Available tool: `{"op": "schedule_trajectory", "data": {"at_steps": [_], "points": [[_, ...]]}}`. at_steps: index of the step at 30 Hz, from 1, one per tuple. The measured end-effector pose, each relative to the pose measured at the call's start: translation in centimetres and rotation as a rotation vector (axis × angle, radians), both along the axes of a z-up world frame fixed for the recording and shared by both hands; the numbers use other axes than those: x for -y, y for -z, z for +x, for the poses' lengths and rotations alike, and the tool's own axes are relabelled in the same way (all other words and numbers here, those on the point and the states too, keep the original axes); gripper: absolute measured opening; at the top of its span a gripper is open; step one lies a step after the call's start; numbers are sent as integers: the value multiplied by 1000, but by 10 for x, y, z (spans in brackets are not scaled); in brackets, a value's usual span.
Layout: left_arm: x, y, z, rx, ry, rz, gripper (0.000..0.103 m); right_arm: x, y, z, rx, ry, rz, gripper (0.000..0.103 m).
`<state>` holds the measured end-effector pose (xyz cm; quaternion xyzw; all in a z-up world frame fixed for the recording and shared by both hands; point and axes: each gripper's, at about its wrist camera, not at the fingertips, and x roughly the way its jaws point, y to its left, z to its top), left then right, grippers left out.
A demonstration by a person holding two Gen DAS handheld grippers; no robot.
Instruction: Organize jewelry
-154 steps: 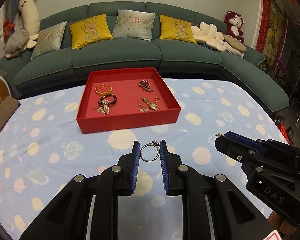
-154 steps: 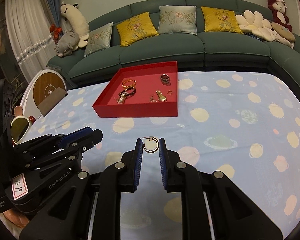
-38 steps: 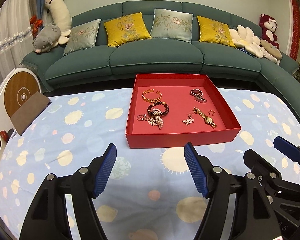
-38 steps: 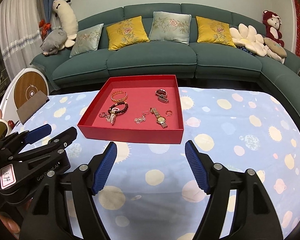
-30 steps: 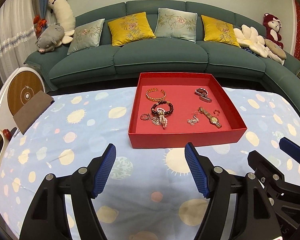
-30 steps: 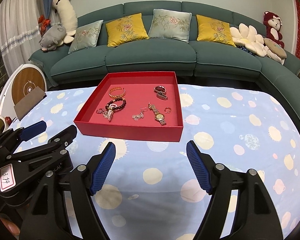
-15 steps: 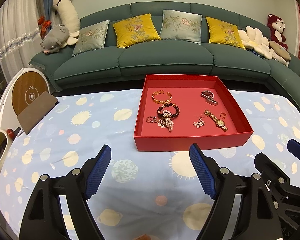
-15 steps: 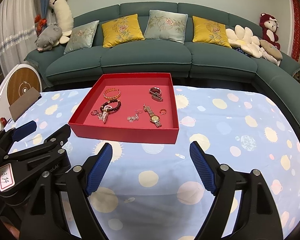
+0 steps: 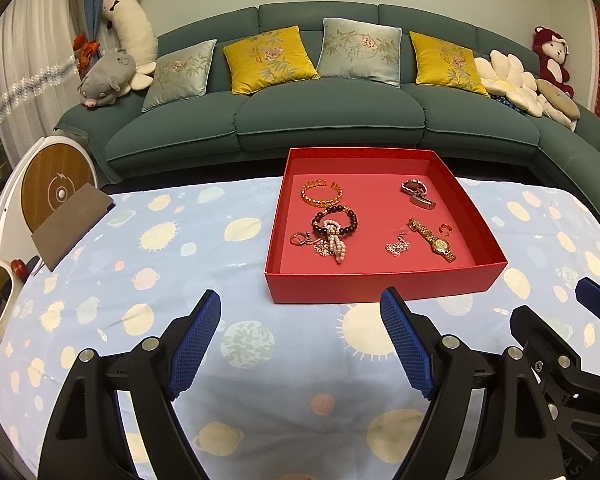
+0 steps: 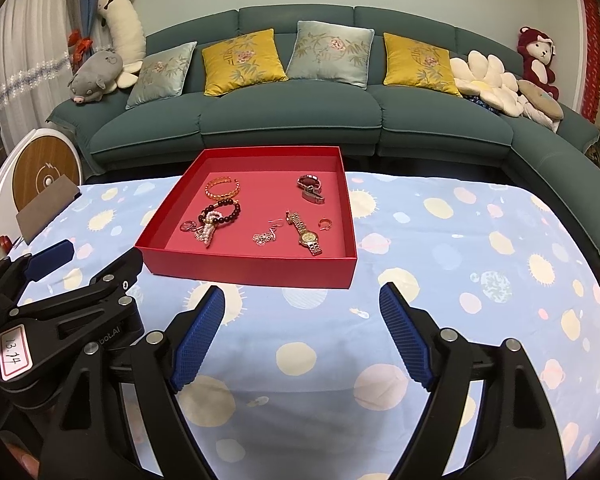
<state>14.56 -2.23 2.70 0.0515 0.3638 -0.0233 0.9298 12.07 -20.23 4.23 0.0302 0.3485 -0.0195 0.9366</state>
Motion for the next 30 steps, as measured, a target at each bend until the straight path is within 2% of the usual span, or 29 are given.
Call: {"op": "schedule_trajectory", "data": {"at_steps": [9, 27, 30], "points": [[-2, 2, 1, -3, -5, -10, 85, -1, 1, 0, 0, 5, -1, 77], [-1, 5, 2, 1, 8, 5, 85, -1, 5, 1, -5, 13, -12, 77], [-2, 6, 4, -22, -2, -7, 85, -1, 6, 0, -6, 15, -14, 77]]}}
